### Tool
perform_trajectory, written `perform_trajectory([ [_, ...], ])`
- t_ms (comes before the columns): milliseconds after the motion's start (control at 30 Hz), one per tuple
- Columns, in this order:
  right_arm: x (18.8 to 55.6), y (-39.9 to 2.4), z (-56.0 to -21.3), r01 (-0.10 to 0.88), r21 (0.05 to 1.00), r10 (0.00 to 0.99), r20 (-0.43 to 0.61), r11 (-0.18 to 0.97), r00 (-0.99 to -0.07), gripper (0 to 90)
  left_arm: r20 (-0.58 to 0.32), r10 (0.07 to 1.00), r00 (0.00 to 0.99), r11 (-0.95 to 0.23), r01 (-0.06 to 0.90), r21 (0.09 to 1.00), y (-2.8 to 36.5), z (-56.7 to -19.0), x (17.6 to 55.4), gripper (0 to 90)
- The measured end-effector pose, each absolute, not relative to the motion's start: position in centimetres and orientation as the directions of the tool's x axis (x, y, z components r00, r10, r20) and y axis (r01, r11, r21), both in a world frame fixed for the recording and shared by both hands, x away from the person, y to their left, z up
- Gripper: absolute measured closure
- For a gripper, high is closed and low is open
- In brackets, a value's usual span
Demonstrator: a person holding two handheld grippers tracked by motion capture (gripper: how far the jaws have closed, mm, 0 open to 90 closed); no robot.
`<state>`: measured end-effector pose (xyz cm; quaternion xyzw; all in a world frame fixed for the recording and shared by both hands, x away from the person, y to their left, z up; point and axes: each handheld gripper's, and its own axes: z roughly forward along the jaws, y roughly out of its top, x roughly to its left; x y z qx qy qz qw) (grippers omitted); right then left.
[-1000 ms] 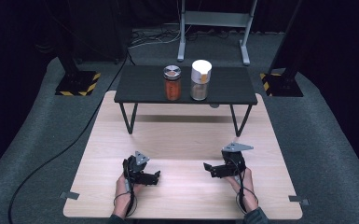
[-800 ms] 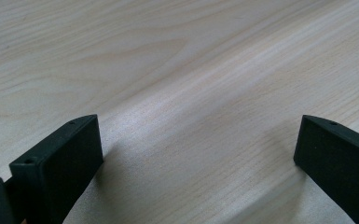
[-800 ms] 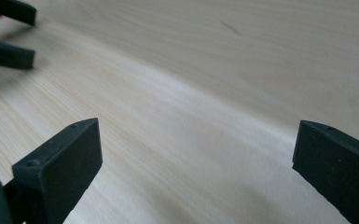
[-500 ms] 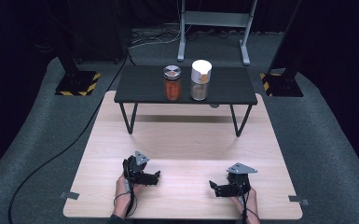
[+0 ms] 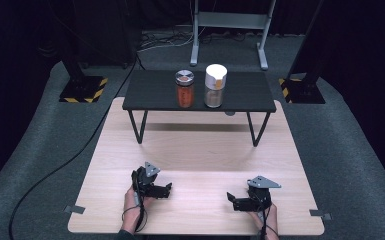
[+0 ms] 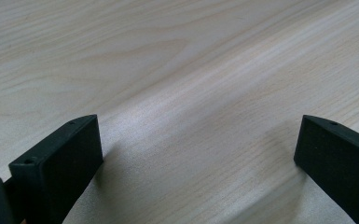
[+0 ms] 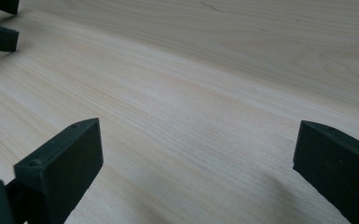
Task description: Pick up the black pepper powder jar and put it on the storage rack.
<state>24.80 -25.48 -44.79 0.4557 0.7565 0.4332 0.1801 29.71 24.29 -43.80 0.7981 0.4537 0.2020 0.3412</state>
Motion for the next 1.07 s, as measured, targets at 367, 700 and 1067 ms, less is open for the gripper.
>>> perform_trajectory([
  [367, 24.58, -25.03, -44.73, 0.533, 0.82, 0.858, 0.106, 0.21, -0.502, 0.3, 0.011, 0.862, 0.506, -0.354, 0.588, 0.727, 24.3, -43.79, 29.74, 0.4],
  [700, 24.65, -24.65, -44.57, 0.541, 0.813, 0.865, 0.097, 0.216, -0.492, 0.4, 0.001, 0.865, 0.502, -0.347, 0.596, 0.724, 24.36, -43.74, 29.88, 0.5],
  [1067, 24.73, -24.78, -44.6, 0.54, 0.813, 0.862, 0.1, 0.217, -0.497, 0.6, 0.01, 0.865, 0.502, -0.352, 0.591, 0.726, 24.25, -43.76, 29.75, 0.5],
])
